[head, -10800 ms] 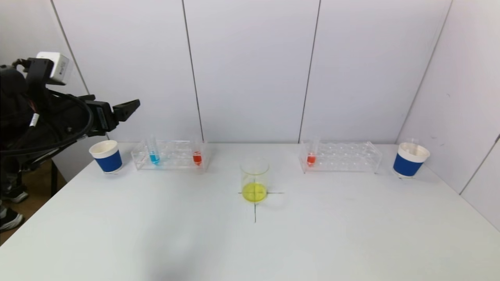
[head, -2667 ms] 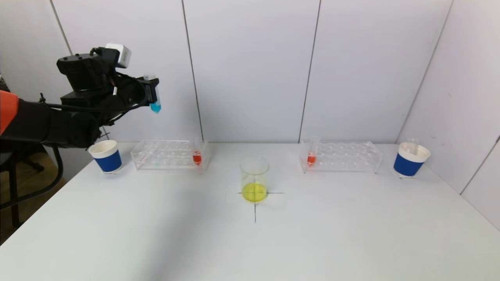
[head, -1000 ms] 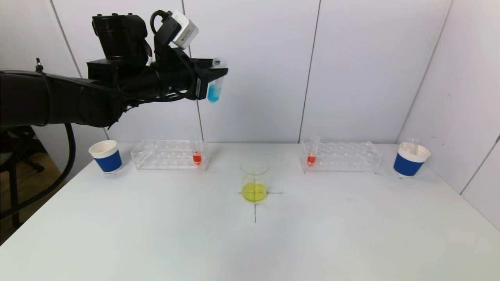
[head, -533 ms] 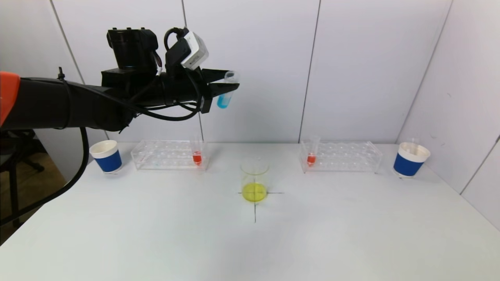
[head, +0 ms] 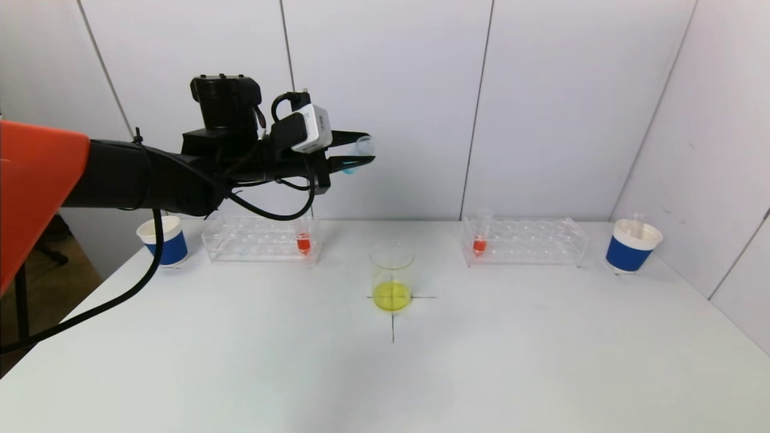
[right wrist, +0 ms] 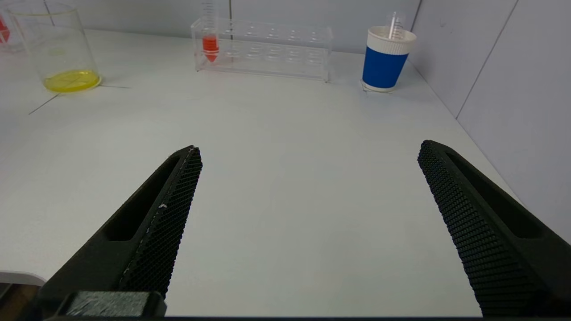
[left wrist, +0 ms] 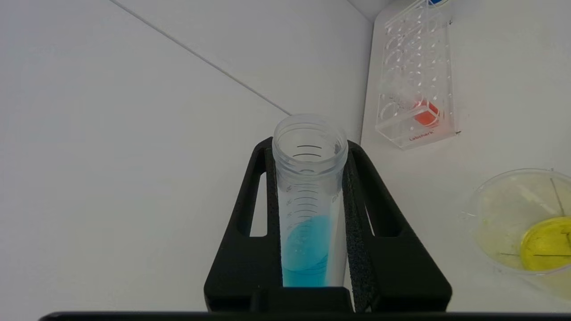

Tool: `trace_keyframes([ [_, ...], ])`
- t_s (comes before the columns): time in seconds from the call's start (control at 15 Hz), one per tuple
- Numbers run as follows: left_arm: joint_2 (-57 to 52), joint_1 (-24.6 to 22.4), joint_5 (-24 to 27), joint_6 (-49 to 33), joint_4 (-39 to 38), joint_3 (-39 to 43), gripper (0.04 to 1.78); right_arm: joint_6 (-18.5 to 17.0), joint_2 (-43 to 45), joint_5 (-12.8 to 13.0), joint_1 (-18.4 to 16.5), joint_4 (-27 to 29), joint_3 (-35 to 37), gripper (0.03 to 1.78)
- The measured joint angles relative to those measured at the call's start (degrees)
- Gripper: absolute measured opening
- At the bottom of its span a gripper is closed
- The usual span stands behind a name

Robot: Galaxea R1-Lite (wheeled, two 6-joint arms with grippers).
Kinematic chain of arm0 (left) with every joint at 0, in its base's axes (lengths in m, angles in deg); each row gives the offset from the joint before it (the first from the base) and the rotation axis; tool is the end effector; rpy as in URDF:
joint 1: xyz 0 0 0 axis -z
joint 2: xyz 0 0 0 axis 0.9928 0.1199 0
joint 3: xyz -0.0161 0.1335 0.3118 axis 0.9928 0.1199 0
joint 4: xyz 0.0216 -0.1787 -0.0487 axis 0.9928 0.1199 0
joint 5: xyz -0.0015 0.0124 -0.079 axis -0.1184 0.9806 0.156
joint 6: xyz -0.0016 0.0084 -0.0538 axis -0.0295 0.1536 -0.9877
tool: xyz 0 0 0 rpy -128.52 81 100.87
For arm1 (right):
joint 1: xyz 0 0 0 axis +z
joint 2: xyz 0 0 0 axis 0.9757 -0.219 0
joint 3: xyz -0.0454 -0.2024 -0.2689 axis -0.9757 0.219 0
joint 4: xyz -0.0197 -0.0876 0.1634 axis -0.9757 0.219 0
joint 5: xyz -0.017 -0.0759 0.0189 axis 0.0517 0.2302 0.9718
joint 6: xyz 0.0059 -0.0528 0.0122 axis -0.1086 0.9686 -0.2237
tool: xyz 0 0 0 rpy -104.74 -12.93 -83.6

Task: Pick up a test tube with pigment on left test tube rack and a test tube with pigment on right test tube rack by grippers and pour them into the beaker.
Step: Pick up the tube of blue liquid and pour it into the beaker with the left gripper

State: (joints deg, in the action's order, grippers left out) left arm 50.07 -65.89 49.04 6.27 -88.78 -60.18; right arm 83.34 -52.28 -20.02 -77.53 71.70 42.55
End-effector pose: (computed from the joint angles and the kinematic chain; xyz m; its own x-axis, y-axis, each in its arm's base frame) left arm 0.4212 -0.1740 0.2867 0.3926 -0.9197 -0.0010 0.5442 0.2314 0.8064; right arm -0.0347 0.0015 0.0748 0.9997 0.0225 -0.0031 -0.0226 0.9977 -0.0638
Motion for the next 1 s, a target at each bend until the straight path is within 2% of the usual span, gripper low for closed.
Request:
trace_keyframes([
  [0.33,3.61,0.02,0.41,6.90,-10.96,3.60,0.42,0.00,0.00,-0.04,0.02,0.02,0.00,1.76],
  [1.0,7.88,1.23,1.49,18.26,-10.86,6.68,0.42,-0.02,0.00,-0.04,0.00,0.02,0.00,1.76],
])
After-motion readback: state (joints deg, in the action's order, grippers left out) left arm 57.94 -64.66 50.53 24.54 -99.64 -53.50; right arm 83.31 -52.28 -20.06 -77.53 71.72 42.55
